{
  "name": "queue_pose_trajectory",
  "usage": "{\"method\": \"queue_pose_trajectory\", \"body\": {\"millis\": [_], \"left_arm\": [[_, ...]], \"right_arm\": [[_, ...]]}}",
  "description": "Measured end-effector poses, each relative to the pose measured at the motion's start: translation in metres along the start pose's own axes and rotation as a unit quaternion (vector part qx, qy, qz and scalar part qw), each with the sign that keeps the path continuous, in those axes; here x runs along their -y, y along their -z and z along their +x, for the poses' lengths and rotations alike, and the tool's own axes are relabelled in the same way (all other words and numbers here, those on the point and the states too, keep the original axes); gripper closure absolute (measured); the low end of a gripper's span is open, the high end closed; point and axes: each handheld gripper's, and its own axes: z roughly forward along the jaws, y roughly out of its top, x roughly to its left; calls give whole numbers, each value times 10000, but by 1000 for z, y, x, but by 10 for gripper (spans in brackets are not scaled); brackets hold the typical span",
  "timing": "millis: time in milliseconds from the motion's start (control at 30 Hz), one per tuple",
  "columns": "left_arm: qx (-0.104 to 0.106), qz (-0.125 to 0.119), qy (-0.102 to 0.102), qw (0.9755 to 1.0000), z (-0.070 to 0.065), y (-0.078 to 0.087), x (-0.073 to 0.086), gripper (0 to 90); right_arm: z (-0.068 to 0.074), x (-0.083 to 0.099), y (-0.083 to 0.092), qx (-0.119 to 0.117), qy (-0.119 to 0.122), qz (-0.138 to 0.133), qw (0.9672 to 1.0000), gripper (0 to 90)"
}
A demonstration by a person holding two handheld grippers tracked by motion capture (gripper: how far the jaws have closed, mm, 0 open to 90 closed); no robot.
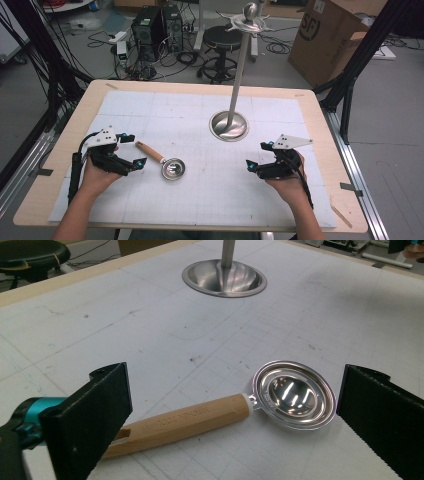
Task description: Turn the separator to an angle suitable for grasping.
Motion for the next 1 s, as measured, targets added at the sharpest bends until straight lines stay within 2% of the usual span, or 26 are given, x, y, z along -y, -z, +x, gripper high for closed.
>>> {"method": "queue_pose_trajectory", "body": {"millis": [467, 567, 600, 700, 800, 900, 1000], "left_arm": [[30, 182, -92, 9998, 0, -5, 2, 19], [-67, 186, -97, 9998, 0, -4, 1, 19], [-52, 179, -88, 9998, 0, -4, 1, 31], [112, 229, -119, 9996, 1, -4, 3, 153], [126, 345, -170, 9992, 0, -9, 4, 193], [259, 441, -241, 9984, -2, -11, 5, 282], [285, 528, -311, 9977, -3, -12, 5, 342]], "right_arm": [[0, 1, 0, 78, 22, 29, 10000, 135], [1, 1, -1, 82, 58, 45, 9999, 136], [1, 1, -1, 83, 65, 50, 9999, 136], [0, 1, -2, 88, 37, 84, 9999, 136], [-1, 2, -4, 96, 49, 114, 9999, 136], [-2, 2, -4, 95, 51, 121, 9999, 136], [-1, 2, -4, 86, 43, 128, 9999, 137]]}}
